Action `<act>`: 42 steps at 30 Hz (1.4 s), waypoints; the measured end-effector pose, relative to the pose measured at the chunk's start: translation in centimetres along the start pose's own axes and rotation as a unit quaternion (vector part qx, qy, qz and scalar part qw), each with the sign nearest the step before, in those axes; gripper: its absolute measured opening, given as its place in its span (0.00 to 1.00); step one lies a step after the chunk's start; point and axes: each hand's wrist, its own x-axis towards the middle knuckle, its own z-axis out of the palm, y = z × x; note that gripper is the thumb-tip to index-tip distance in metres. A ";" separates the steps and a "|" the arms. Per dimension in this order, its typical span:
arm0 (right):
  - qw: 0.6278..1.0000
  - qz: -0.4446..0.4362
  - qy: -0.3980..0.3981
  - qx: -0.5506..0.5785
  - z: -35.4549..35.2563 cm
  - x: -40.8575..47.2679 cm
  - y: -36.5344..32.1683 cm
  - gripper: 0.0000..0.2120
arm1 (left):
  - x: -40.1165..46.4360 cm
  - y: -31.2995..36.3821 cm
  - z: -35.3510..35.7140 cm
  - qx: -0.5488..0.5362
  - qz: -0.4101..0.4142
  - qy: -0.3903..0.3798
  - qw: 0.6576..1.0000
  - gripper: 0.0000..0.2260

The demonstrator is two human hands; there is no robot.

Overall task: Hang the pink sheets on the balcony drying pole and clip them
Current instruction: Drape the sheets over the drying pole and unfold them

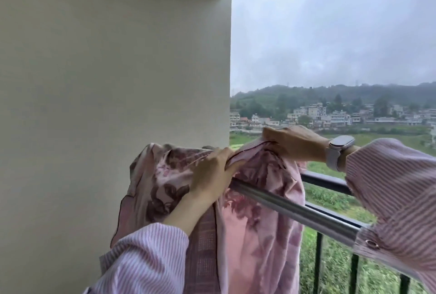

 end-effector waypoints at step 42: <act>0.885 0.434 -0.102 0.135 -24.5 -45.0 -1.2 0.25 | -15.6 42.6 -0.5 -0.248 0.133 -0.108 0.953 0.09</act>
